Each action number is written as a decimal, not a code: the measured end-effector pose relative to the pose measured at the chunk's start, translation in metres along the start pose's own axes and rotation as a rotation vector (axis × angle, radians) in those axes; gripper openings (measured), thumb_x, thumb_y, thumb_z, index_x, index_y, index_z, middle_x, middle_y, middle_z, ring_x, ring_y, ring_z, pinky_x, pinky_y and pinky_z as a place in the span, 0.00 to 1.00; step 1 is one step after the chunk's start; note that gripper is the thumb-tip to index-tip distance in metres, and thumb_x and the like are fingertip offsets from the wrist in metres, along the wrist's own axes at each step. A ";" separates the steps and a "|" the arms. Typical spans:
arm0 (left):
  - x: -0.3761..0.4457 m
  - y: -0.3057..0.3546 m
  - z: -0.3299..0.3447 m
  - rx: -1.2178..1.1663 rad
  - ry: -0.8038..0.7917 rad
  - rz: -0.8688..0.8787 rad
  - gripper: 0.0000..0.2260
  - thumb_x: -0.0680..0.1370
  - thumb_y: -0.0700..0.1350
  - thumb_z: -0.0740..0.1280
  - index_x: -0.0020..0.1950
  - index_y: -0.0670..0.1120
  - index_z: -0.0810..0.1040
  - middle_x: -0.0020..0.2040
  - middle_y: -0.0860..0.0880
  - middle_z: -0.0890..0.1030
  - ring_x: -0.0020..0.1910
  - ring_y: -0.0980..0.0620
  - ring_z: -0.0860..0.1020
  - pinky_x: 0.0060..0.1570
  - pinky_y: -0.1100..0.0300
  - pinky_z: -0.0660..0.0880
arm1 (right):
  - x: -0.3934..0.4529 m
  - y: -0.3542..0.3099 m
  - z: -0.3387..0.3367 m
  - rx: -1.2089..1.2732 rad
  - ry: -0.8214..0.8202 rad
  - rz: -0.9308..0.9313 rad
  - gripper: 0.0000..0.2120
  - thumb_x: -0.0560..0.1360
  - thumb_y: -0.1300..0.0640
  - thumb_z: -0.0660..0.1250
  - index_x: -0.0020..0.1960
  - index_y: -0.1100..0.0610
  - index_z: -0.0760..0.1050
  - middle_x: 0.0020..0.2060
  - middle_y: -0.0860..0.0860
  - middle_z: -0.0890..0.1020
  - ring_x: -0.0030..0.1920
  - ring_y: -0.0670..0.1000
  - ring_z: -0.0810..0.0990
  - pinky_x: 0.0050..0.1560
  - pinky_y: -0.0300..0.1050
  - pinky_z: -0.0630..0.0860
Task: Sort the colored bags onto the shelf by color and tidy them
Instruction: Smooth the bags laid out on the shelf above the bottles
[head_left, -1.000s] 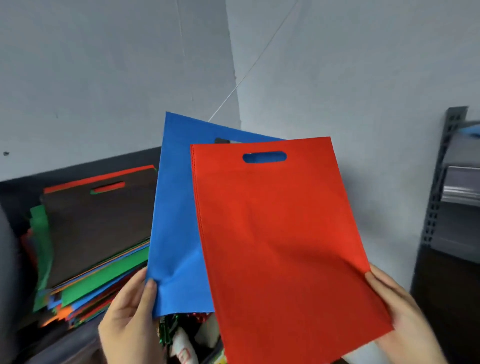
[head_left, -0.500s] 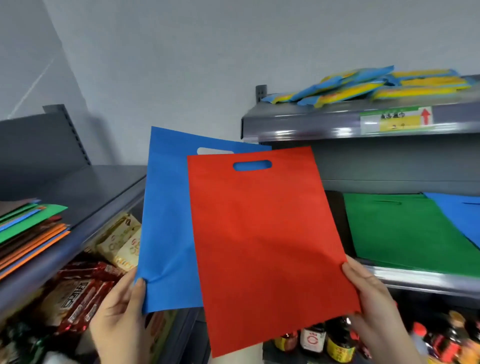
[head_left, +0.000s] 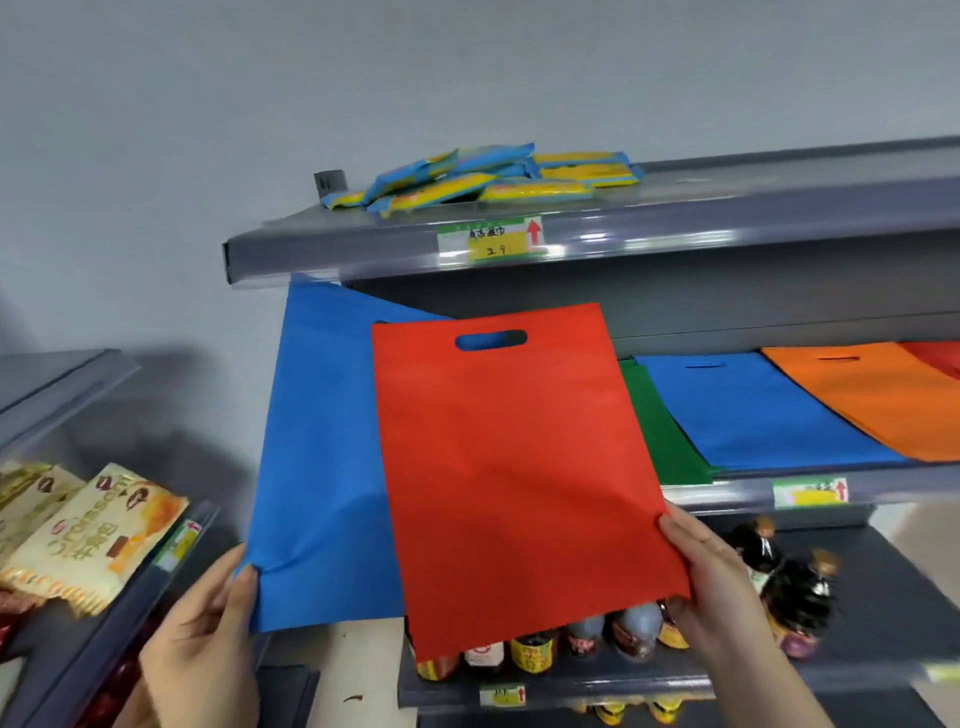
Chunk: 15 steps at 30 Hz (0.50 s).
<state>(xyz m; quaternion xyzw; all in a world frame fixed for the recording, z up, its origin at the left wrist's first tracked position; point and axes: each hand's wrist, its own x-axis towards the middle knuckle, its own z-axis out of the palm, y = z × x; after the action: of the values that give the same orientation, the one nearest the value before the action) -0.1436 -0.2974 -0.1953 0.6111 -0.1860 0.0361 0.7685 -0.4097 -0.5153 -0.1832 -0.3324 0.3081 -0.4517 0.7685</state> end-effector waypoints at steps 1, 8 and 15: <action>-0.007 0.001 0.009 0.004 -0.014 -0.004 0.17 0.77 0.33 0.65 0.48 0.56 0.83 0.37 0.65 0.82 0.39 0.68 0.78 0.48 0.72 0.75 | 0.001 -0.008 -0.014 0.001 0.017 -0.010 0.11 0.78 0.66 0.58 0.53 0.62 0.78 0.35 0.54 0.85 0.31 0.47 0.82 0.28 0.34 0.77; -0.059 0.006 0.074 -0.054 -0.074 -0.024 0.20 0.77 0.36 0.64 0.45 0.63 0.82 0.42 0.62 0.83 0.44 0.62 0.80 0.49 0.69 0.77 | -0.003 -0.060 -0.091 -0.008 0.130 -0.055 0.11 0.78 0.66 0.58 0.50 0.58 0.78 0.33 0.50 0.85 0.30 0.45 0.82 0.26 0.33 0.75; -0.095 0.013 0.134 -0.154 -0.142 -0.146 0.11 0.79 0.34 0.60 0.53 0.48 0.78 0.38 0.60 0.84 0.38 0.64 0.81 0.32 0.71 0.77 | -0.013 -0.091 -0.152 0.041 0.277 -0.105 0.12 0.78 0.64 0.59 0.59 0.63 0.76 0.40 0.56 0.83 0.28 0.47 0.80 0.25 0.36 0.75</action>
<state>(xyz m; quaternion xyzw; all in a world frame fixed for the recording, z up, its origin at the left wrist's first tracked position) -0.2679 -0.4055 -0.1902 0.5634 -0.1972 -0.0775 0.7986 -0.5774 -0.5732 -0.1989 -0.2667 0.3841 -0.5390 0.7006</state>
